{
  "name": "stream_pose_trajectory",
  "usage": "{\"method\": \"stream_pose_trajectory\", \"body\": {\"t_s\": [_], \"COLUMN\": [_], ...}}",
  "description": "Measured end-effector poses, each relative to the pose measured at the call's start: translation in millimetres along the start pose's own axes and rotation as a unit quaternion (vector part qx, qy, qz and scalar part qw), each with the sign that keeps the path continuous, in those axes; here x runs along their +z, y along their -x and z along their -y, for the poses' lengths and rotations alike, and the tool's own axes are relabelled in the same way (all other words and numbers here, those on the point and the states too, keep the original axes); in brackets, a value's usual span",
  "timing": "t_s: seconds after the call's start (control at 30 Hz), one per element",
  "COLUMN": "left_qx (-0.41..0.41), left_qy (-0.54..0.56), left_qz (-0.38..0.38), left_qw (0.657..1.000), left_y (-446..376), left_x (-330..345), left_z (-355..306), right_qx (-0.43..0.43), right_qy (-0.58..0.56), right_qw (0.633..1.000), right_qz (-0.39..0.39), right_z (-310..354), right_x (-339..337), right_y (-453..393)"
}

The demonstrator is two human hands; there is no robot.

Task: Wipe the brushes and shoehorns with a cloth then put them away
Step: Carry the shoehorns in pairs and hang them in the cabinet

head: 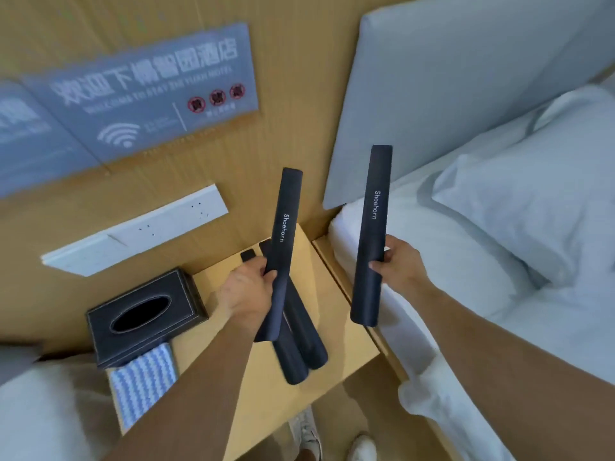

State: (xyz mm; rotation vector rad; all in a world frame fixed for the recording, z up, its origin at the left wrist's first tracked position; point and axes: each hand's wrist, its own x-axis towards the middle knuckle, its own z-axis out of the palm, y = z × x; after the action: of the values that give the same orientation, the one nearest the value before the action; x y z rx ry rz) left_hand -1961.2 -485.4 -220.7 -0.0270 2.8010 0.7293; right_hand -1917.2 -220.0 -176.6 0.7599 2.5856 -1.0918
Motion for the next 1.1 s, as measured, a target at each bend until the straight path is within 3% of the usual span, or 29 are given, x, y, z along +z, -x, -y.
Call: {"method": "stream_pose_trajectory", "body": {"t_s": [0.17,0.43,0.73,1.1], "left_qx": [0.113,0.244,0.359,0.511], "left_qy": [0.089,0.216,0.305,0.292], "left_qz": [-0.039,-0.011,0.077,0.223], "left_qw": [0.989,0.945,0.879,0.777], "left_y": [1,66,195,350], "left_x": [-44,-95,-99,-56], "left_z": [-96,-261,-418,-561], "right_qx": [-0.019,-0.046,-0.033,0.044], "right_qy": [-0.063,-0.119,-0.2,-0.225], "right_qw": [0.996,0.974,0.934,0.865], "right_qz": [-0.052,-0.187,-0.295,-0.447], "right_z": [18,-7,-76,-177], "right_x": [-74,-217,-348,-427], "right_y": [29,118,255,423]}}
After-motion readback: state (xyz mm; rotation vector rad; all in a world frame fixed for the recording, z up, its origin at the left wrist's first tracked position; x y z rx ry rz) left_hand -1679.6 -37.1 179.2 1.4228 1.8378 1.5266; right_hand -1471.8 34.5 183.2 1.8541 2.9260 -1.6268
